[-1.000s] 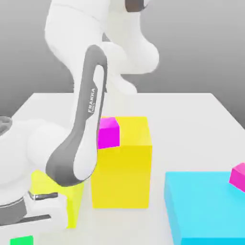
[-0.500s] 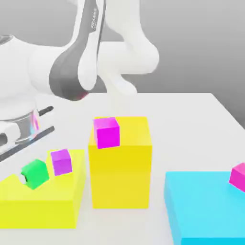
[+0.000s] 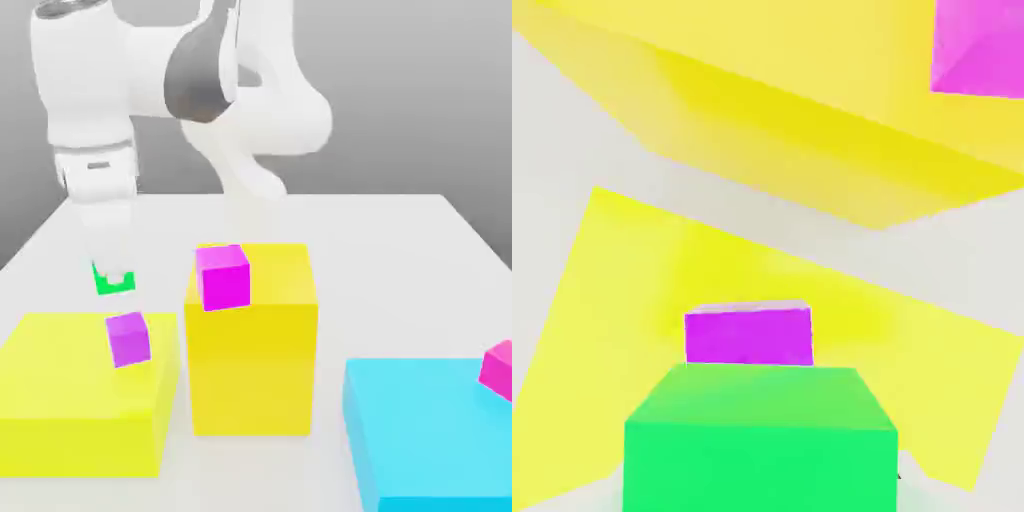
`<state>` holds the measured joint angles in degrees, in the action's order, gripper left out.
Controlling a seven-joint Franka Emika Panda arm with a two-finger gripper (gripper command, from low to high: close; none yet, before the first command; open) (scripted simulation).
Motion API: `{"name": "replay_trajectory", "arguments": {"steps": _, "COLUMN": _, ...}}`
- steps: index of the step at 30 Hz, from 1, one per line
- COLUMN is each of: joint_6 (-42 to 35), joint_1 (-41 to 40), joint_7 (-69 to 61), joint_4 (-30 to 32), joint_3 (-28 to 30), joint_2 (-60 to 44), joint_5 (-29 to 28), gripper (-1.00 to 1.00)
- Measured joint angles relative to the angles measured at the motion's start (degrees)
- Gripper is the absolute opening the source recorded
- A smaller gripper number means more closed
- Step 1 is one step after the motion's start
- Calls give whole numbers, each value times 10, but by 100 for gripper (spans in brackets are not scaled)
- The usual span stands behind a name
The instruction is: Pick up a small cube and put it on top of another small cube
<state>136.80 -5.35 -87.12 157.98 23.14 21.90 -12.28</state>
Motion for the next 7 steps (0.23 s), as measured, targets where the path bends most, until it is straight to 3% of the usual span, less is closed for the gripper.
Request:
{"name": "replay_trajectory", "arguments": {"steps": 3, "joint_6": 67, "joint_1": 8, "joint_7": -12, "joint_4": 19, "joint_3": 13, "joint_2": -48, "joint_5": 6, "gripper": -100}}
{"name": "replay_trajectory", "arguments": {"steps": 4, "joint_6": 84, "joint_1": 9, "joint_7": -15, "joint_4": 23, "joint_3": 17, "joint_2": -61, "joint_5": 7, "gripper": 100}}
{"name": "replay_trajectory", "arguments": {"steps": 7, "joint_6": 84, "joint_1": 9, "joint_7": -15, "joint_4": 23, "joint_3": 17, "joint_2": -61, "joint_5": 7, "gripper": 100}}
